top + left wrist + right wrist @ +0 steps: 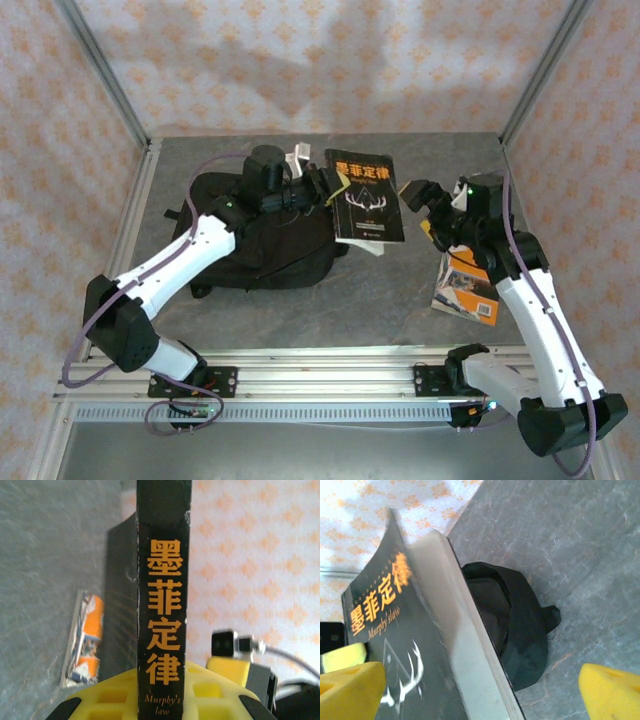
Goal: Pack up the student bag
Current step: Rotate the book.
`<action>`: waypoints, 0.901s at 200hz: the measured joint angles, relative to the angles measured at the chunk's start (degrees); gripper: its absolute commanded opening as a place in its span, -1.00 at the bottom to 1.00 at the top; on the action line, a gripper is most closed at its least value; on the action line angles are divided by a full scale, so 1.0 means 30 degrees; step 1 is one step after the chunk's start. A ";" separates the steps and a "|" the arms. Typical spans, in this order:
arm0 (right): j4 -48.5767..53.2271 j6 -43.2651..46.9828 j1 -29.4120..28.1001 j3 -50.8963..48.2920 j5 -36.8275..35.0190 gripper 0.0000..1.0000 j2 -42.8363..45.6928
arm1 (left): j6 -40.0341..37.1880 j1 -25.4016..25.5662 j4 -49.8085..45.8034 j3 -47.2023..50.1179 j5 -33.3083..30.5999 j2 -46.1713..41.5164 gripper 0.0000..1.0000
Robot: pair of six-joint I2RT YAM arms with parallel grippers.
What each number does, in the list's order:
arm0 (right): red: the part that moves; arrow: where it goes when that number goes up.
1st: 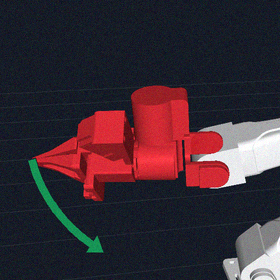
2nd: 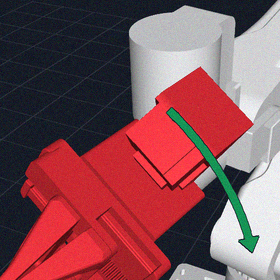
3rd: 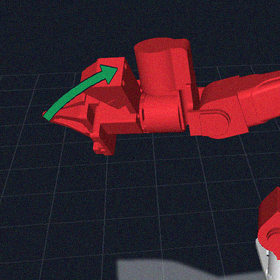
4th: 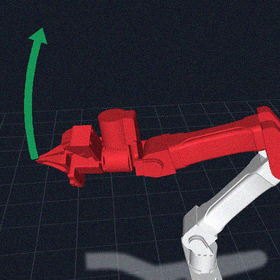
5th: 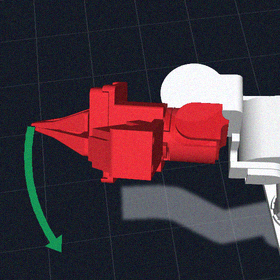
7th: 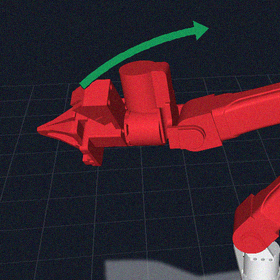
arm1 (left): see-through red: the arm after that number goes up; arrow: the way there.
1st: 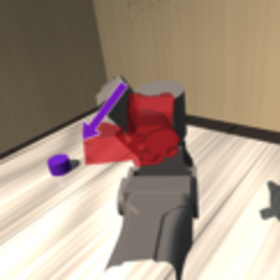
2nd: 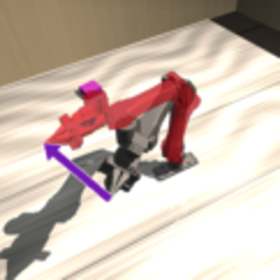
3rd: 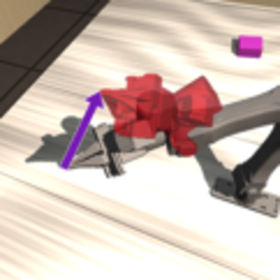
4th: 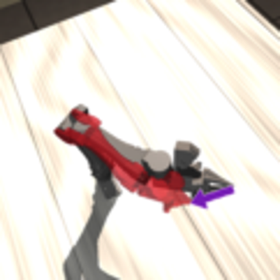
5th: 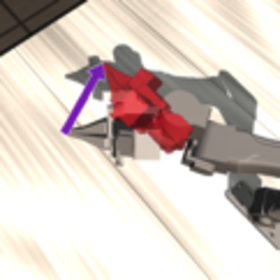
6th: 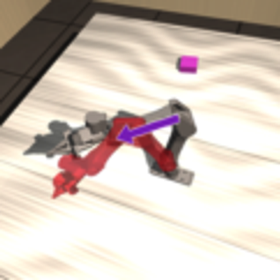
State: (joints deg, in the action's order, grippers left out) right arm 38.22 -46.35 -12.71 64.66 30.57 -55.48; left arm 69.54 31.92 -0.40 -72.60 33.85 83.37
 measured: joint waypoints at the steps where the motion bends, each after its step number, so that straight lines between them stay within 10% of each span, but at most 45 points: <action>1: -0.0007 -0.0080 0.0000 -0.0015 -0.0015 0.99 0.0015 | 0.0066 0.0007 0.0029 0.0036 -0.0109 -0.0022 -1.00; 59: -0.6076 -0.7162 -0.1195 -0.3475 -0.0153 0.99 0.2346 | 0.2506 0.1625 0.0532 0.0350 -0.8488 -0.1647 -1.00; 118: -1.2451 -1.2706 -0.4357 -0.4291 -0.1690 0.98 0.0590 | 0.3825 0.1836 0.1188 -0.1071 -1.1672 -0.0874 -1.00; 180: -1.6313 -1.3435 -0.4750 -0.3985 -0.3286 0.16 -0.1552 | 0.4204 0.2492 0.1035 -0.1290 -1.1941 -0.0488 -1.00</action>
State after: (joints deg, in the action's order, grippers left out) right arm -10.72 -86.65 -26.96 52.71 20.71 -60.14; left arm 82.15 39.40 2.70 -76.47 -1.98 81.91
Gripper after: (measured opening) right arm 0.690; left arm 0.150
